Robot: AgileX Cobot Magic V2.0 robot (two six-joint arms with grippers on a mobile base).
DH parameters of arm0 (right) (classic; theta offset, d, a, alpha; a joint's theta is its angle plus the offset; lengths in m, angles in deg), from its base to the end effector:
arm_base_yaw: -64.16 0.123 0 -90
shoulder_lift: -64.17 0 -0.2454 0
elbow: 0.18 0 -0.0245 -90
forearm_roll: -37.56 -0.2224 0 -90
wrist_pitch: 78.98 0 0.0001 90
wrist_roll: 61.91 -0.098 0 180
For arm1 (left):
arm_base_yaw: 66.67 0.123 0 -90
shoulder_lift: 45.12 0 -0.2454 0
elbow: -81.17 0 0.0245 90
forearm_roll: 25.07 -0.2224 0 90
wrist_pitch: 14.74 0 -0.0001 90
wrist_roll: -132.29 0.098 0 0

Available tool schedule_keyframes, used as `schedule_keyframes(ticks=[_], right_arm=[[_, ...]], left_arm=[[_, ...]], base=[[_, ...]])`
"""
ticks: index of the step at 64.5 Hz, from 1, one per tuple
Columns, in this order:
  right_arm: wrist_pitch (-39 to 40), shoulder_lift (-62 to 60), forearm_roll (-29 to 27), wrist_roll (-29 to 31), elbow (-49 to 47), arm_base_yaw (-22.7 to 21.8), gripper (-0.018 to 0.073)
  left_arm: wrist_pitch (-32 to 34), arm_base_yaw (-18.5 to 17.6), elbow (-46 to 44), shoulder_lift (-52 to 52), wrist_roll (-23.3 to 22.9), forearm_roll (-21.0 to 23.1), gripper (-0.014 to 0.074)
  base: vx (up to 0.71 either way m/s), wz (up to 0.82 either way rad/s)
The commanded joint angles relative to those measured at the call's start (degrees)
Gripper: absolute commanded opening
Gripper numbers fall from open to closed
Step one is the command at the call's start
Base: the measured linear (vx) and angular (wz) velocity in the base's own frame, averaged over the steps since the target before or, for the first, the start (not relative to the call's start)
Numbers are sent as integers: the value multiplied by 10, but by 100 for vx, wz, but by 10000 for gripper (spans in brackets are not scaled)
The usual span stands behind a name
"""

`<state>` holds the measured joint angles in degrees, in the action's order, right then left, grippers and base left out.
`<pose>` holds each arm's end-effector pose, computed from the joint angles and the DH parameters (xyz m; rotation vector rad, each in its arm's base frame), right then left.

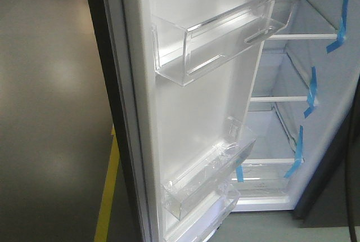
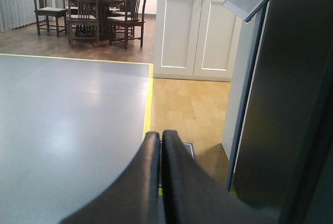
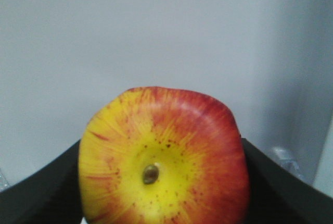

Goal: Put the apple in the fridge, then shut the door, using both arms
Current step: 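Open the right gripper to release the apple in the shelf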

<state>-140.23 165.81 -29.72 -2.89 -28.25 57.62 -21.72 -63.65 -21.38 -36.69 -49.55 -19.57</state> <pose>0.3174 0.0434 0.4312 -0.6734 1.6820 0.6813 0.0751 0.0028 0.1945 -0.1368 1.6148 -0.0670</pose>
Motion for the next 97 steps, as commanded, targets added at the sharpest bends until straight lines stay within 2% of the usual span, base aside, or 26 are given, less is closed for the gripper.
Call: schedule_keyframes(ticks=[1,5,12,26,31,40,51,57,65,73,82,89,97], right_arm=[[-15,0,-15,-22,-49,-1,24],[-21,6,-2,-31,-56,-1,51],[-24,12,8,-33,-56,-1,155],[-6,12,11,-54,-56,-1,475],[1,12,14,-60,-56,-1,553],[5,12,16,-61,-56,-1,593],[27,12,14,-66,-56,-1,575],[28,10,-6,-66,-56,-1,554],[9,-3,-39,-66,-56,-1,469],[-19,-28,-35,-66,-56,-1,279],[-77,-63,-7,-75,-54,-2,-20],[-108,-101,13,-79,-36,-1,-6],[-76,-170,26,-70,42,-1,-5]], left_arm=[[39,-4,16,-8,-5,2,-6],[39,-4,16,-8,-5,2,-6],[39,-4,16,-8,-5,2,-6],[39,-4,16,-8,-5,2,-6],[39,-4,16,-8,-5,2,-6],[39,-4,16,-8,-5,2,-6],[39,-4,16,-8,-5,2,-6],[39,-4,16,-8,-5,2,-6],[39,-4,16,-8,-5,2,-6],[39,-4,16,-8,-5,2,-6],[39,-4,16,-8,-5,2,-6],[39,-4,16,-8,-5,2,-6],[39,-4,16,-8,-5,2,-6]], base=[[0,0],[0,0],[0,0],[0,0],[0,0],[0,0],[0,0],[0,0],[0,0],[0,0],[0,0],[0,0],[0,0]])
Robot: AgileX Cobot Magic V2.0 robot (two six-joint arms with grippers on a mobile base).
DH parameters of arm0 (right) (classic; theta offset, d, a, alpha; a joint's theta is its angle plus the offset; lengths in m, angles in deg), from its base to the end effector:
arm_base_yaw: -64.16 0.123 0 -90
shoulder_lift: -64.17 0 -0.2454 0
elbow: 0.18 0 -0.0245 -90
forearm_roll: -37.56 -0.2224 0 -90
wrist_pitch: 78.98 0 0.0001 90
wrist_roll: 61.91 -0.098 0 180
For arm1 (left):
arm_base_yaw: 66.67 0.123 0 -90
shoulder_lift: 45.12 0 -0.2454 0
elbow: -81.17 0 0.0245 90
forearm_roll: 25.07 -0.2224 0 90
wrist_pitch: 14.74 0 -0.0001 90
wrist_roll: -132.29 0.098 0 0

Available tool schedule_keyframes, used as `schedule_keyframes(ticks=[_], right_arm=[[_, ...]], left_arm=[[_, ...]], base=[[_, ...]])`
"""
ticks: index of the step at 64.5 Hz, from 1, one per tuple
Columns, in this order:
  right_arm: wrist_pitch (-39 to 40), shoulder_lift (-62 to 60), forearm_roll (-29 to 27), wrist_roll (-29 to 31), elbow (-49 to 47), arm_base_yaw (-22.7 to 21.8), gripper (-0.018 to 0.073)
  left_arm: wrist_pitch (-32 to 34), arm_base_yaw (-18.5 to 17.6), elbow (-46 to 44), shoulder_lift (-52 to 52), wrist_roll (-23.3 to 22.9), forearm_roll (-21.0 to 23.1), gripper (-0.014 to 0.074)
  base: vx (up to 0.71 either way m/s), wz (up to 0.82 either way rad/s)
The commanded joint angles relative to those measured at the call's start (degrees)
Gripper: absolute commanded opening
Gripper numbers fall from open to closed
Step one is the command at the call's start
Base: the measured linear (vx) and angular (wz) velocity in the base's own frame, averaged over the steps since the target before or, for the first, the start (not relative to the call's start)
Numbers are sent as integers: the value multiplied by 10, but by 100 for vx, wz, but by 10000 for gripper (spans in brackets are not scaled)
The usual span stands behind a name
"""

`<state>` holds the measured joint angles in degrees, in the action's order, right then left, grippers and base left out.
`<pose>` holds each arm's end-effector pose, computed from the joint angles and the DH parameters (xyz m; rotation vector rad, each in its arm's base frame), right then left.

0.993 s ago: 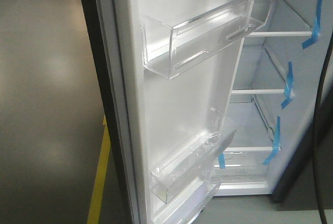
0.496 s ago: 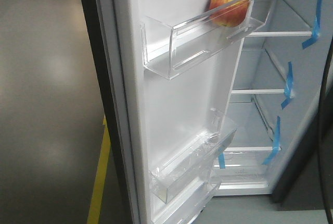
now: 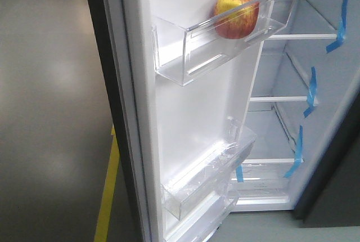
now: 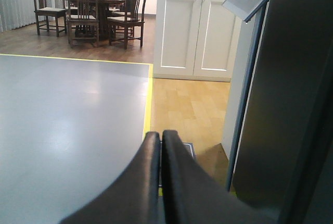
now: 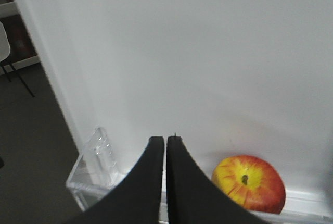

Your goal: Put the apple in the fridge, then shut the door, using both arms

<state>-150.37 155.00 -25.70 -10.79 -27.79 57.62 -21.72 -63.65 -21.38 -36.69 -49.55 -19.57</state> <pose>0.2456 0.0554 0.4672 -0.7904 1.6940 0.7128 0.0751 0.0028 0.1945 -0.1368 1.6148 -0.0670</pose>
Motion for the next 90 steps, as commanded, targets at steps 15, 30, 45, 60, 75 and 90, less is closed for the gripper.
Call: schedule_keyframes(ticks=[15,30,45,60,75,90], right_arm=[[98,-256,-17,63,305,-1,-5],[193,-457,27,42,537,-1,-5],[195,-607,62,-47,661,-1,-5],[200,-718,77,-82,703,-1,-5],[199,-731,69,-82,703,-1,-4],[220,-731,68,-78,703,-1,-3]], left_arm=[[41,-4,15,-8,-6,9,-6],[54,-4,12,-8,-12,171,-6],[75,-4,12,-8,-21,338,-6],[70,-4,5,-8,-98,610,-6],[19,-4,-116,-8,-23,752,-6],[-6,-4,-292,73,154,757,-6]], base=[[0,0],[0,0],[0,0],[0,0],[0,0],[0,0]])
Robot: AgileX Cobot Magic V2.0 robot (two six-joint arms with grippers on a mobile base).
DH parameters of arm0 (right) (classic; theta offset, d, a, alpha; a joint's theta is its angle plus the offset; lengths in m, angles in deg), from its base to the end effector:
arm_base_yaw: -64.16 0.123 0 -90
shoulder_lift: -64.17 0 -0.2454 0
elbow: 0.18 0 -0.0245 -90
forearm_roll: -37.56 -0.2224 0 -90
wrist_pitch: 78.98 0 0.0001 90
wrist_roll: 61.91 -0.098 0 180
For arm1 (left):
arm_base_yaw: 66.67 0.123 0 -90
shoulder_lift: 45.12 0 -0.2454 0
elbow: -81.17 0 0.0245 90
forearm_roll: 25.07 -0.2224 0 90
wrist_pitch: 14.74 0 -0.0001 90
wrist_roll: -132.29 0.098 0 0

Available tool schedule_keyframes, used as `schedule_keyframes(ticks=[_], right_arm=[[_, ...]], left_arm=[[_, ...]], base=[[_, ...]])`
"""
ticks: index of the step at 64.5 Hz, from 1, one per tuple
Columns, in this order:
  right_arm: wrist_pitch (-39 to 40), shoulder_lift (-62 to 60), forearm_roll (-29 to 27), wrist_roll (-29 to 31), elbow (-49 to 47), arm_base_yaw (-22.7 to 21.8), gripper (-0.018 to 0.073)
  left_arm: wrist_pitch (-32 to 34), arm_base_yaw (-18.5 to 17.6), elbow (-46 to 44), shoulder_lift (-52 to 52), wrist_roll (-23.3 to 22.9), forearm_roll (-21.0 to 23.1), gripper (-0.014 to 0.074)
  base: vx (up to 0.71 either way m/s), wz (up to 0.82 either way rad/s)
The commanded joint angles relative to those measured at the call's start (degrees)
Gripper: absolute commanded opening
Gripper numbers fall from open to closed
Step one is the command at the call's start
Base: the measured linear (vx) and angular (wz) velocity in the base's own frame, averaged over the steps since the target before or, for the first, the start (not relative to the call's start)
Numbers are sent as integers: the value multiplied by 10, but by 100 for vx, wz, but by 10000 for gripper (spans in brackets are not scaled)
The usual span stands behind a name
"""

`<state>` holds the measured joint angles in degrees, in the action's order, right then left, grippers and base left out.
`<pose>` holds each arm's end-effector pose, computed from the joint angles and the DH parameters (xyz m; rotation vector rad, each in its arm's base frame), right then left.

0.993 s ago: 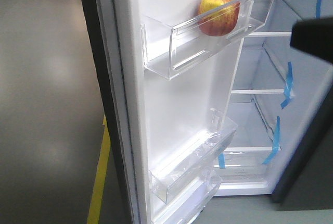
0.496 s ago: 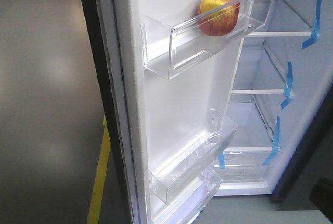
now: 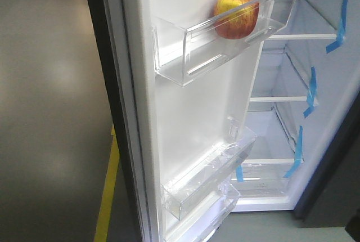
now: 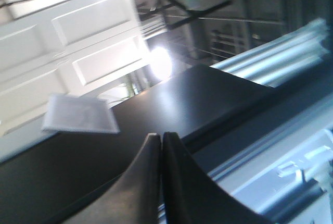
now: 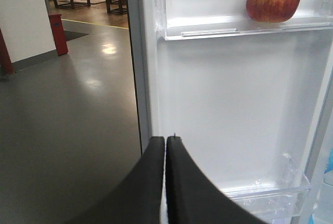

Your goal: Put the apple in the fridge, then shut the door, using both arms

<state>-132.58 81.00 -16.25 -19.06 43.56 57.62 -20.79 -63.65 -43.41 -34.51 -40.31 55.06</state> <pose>0.0274 0.0610 0.3126 -0.4745 1.6494 0.4764 0.0423 -0.0081 0.3189 -0.6867 1.0431 -1.1260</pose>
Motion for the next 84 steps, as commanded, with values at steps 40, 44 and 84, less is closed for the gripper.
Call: schedule_keyframes(ticks=[40,44,84], right_arm=[[5,9,-19,5,-11,-1,-3],[-7,9,-19,5,-11,-1,-3],[-36,9,-19,4,-11,-1,279]], left_arm=[[-210,-3,-533,684,304,47,-6],[-218,-3,-579,731,299,51,-6],[-474,-3,-796,992,292,222,280]], base=[[0,0],[0,0],[0,0]])
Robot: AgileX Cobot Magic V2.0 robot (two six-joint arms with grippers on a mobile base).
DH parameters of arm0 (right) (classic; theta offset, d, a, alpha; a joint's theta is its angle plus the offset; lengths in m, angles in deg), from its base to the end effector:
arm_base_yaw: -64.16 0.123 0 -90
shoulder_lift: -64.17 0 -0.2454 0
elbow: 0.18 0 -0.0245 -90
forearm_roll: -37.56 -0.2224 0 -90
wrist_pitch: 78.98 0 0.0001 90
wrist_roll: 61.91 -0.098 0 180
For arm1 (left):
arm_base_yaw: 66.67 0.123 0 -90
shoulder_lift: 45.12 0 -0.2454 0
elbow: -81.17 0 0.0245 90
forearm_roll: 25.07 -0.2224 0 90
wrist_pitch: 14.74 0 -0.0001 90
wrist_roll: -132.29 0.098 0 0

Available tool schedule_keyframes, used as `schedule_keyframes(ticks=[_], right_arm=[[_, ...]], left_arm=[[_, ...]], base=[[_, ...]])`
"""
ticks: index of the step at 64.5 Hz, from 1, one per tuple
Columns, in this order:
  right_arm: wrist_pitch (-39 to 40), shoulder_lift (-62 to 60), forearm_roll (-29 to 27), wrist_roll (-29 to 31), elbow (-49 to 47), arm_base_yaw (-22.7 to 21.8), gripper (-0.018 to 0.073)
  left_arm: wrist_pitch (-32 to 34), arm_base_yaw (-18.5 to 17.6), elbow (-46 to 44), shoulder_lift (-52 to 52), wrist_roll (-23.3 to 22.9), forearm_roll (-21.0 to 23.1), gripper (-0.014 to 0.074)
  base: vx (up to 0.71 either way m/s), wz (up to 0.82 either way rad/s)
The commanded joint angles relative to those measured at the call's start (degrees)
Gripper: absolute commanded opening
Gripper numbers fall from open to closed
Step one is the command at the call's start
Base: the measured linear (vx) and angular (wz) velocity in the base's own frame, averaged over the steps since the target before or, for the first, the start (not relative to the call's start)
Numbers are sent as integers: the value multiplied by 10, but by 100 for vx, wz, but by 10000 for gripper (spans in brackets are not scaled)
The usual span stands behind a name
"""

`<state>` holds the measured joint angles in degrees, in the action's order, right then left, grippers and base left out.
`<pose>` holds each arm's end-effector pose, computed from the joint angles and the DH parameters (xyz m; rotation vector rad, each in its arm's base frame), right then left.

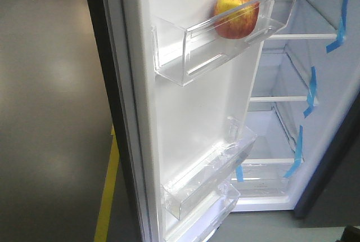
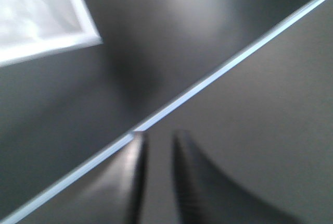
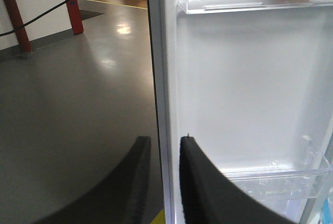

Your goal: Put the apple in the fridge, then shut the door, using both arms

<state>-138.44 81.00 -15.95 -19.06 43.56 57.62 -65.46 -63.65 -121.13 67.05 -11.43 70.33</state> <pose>0.0224 0.0658 0.3054 -0.5505 1.7114 0.5173 0.3804 -0.0556 0.3825 -0.1389 1.6779 -1.4353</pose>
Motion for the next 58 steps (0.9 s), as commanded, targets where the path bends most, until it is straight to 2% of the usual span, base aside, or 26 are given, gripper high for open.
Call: schedule_keyframes(ticks=[1,9,16,30,49,58], right_arm=[[23,9,-23,4,-11,-1,298],[26,9,-23,4,-11,-1,452],[37,9,-24,4,-11,-1,510],[47,9,-24,5,-11,-1,505],[58,9,-25,5,-11,-1,505],[69,9,-27,5,-11,-1,505]], left_arm=[[-33,-3,-19,-24,3,69,300],[-67,-7,-19,-24,4,69,387],[-82,-21,-19,-24,4,68,405],[-90,-51,-19,-24,4,67,405],[-201,-72,-19,-24,3,69,398],[-202,-104,-21,-26,2,69,398]], base=[[0,0],[0,0],[0,0],[0,0],[0,0],[0,0]])
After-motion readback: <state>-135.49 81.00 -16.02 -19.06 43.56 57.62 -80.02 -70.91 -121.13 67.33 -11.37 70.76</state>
